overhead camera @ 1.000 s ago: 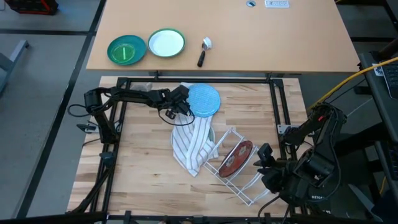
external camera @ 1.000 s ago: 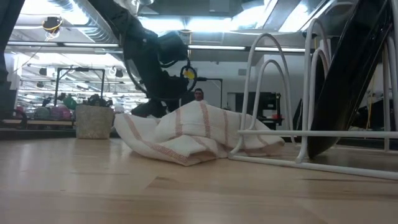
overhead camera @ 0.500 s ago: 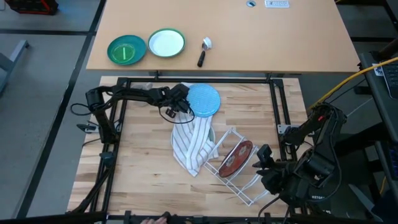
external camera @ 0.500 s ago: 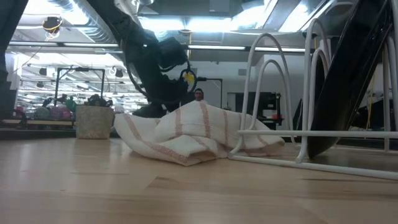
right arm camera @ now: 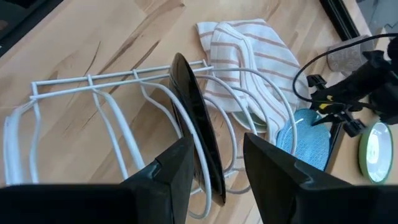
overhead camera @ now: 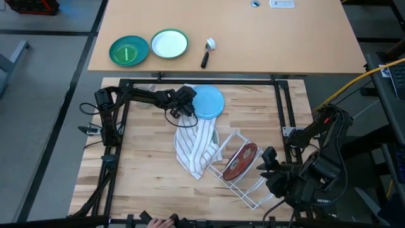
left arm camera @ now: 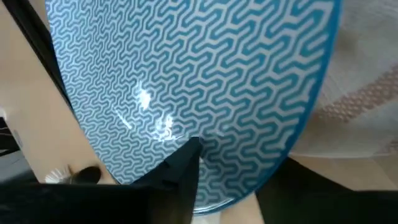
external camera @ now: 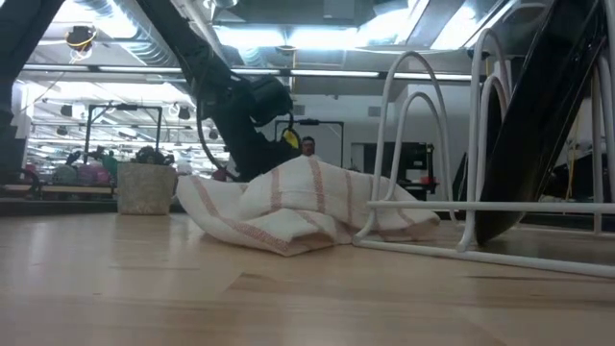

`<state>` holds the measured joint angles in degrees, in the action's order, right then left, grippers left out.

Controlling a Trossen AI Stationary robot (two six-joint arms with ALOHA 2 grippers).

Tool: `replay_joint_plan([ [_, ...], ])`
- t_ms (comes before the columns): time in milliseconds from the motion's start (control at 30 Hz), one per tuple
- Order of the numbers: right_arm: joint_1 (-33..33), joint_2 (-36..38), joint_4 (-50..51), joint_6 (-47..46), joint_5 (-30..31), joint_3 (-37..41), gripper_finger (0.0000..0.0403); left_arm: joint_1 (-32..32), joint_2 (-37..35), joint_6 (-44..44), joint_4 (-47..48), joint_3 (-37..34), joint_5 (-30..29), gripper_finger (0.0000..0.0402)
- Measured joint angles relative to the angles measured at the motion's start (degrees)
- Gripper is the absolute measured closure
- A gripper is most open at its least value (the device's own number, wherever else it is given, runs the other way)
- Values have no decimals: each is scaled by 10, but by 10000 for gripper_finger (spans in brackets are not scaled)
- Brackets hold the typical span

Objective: Sort dishes
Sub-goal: Put the blue plate into the dish rack

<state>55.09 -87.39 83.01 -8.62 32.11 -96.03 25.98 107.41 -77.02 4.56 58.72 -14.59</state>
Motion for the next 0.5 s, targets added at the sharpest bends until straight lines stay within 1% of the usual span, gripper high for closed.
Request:
replay_joint_plan([
  [133, 0, 0, 17, 0, 23, 0, 258, -2, -3, 19, -20, 1, -8, 356],
  [200, -1, 0, 37, 0, 35, 0, 258, -2, -5, 35, -27, 3, -11, 384],
  [233, -1, 0, 52, -1, 44, 0, 258, -2, -5, 48, -28, 3, -14, 390],
  [300, -8, 5, 73, -2, 57, 0, 258, -2, -6, 71, -29, 3, -19, 389],
  [367, -19, 20, 68, 18, 62, 0, 258, -3, -5, 91, -33, 2, -24, 386],
  [500, -51, 61, 71, 47, 89, 0, 258, -6, -13, 134, -38, 5, -26, 396],
])
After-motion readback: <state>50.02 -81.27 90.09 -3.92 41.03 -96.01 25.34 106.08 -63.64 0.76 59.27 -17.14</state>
